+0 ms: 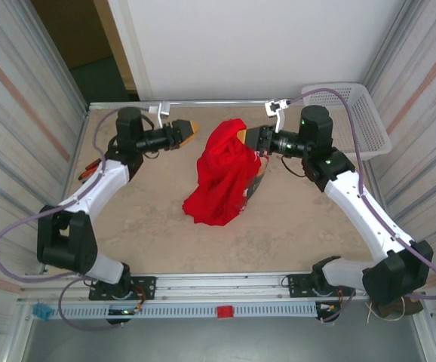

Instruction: Fold the inside-out t-shirt

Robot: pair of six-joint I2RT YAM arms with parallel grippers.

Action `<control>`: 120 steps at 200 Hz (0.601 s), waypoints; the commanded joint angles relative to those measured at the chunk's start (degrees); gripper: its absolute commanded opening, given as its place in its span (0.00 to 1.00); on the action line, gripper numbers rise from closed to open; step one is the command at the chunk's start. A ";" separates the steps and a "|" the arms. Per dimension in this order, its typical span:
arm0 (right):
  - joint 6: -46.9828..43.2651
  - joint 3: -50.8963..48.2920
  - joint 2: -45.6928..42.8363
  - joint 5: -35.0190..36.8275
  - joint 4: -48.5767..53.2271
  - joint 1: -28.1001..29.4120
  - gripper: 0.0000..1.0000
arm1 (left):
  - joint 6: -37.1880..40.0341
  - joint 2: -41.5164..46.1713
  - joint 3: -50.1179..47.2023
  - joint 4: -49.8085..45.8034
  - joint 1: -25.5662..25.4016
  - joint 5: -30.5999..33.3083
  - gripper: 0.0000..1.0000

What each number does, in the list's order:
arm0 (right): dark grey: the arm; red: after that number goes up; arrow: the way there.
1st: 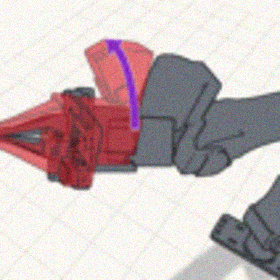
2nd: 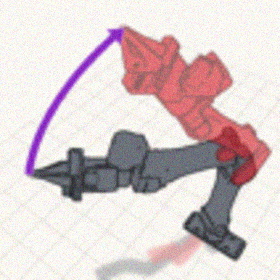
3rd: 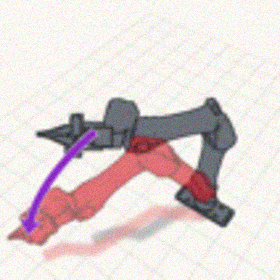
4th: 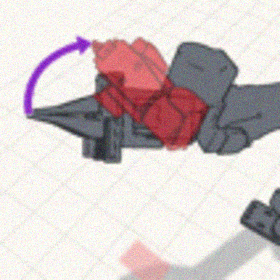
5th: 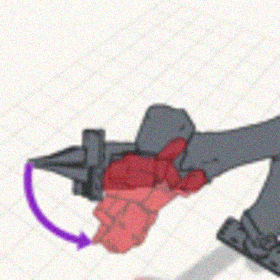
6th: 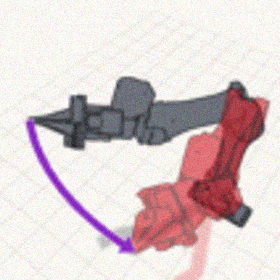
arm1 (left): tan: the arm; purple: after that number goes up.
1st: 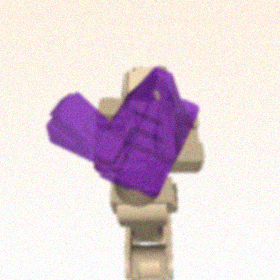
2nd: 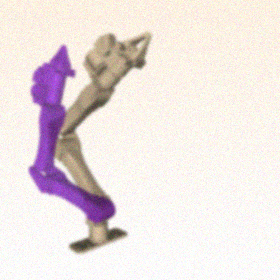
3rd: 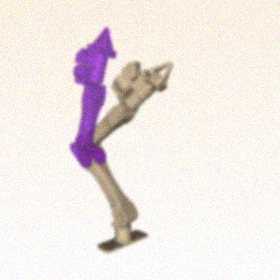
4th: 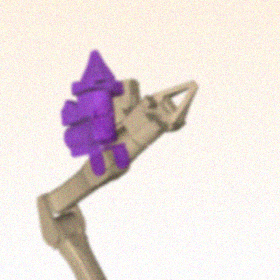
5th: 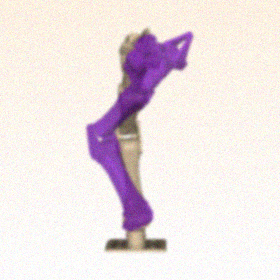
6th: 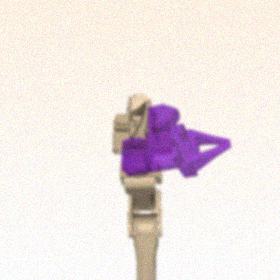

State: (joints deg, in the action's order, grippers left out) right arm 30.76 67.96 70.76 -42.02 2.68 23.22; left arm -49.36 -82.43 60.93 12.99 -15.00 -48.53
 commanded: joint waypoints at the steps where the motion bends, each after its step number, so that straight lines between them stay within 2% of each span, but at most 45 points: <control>1: 3.28 -0.35 -1.05 -1.43 -4.47 -0.20 0.00 | 7.38 12.31 -4.18 -2.48 -4.29 11.30 0.54; 22: 3.77 -1.03 -0.67 0.24 -4.74 -0.20 0.00 | 15.35 21.32 -7.00 -7.74 -13.05 25.70 0.58; 41: 4.42 -1.72 0.10 0.57 -5.22 -0.20 0.00 | 21.25 23.63 -5.96 -11.77 -20.18 33.80 0.59; 63: 5.16 -2.14 0.86 0.62 -5.75 -0.19 0.00 | 29.53 21.35 -1.11 -17.15 -26.33 40.48 0.59; 90: 5.36 -2.91 0.39 1.22 -5.58 -0.20 0.00 | 43.87 15.92 6.48 -24.22 -33.31 50.97 0.58; 103: 5.45 -3.25 0.07 1.46 -5.63 -0.20 0.00 | 47.85 13.26 8.87 -25.83 -34.76 53.22 0.57; 120: 5.54 -3.61 -0.40 1.76 -5.58 -0.15 0.00 | 49.47 11.15 10.35 -26.48 -35.00 53.69 0.56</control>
State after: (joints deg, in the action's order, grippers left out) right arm 35.22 64.88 71.59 -40.84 -0.03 23.22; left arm -10.33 -69.34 67.99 -8.27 -49.41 -2.44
